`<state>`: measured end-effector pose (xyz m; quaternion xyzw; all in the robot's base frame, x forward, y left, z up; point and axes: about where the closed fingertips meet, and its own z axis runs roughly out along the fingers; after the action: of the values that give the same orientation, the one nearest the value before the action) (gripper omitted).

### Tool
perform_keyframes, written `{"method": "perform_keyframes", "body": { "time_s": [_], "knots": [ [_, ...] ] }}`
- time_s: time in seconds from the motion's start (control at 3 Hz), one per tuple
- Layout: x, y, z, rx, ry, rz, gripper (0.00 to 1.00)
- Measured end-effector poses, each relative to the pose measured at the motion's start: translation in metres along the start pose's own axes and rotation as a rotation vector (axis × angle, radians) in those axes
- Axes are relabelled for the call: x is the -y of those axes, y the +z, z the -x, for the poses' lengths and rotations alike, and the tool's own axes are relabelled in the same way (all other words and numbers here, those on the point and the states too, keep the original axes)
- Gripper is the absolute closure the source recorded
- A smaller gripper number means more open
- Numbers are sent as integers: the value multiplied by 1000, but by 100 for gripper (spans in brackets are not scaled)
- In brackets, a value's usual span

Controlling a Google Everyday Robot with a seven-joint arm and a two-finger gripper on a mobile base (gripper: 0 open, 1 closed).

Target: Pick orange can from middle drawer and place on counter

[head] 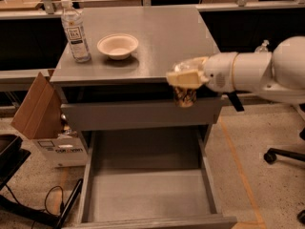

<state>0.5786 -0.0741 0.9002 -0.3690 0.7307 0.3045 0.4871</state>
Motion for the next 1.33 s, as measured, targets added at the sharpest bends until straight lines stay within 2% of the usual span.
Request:
{"method": "perform_keyframes", "body": {
  "time_s": [0.33, 0.67, 1.0, 1.33],
  "knots": [
    [39, -17, 87, 76, 46, -104, 100],
    [86, -33, 154, 182, 116, -199, 100],
    [138, -38, 182, 286, 188, -273, 100],
    [193, -37, 172, 378, 240, -323, 100]
  ]
}}
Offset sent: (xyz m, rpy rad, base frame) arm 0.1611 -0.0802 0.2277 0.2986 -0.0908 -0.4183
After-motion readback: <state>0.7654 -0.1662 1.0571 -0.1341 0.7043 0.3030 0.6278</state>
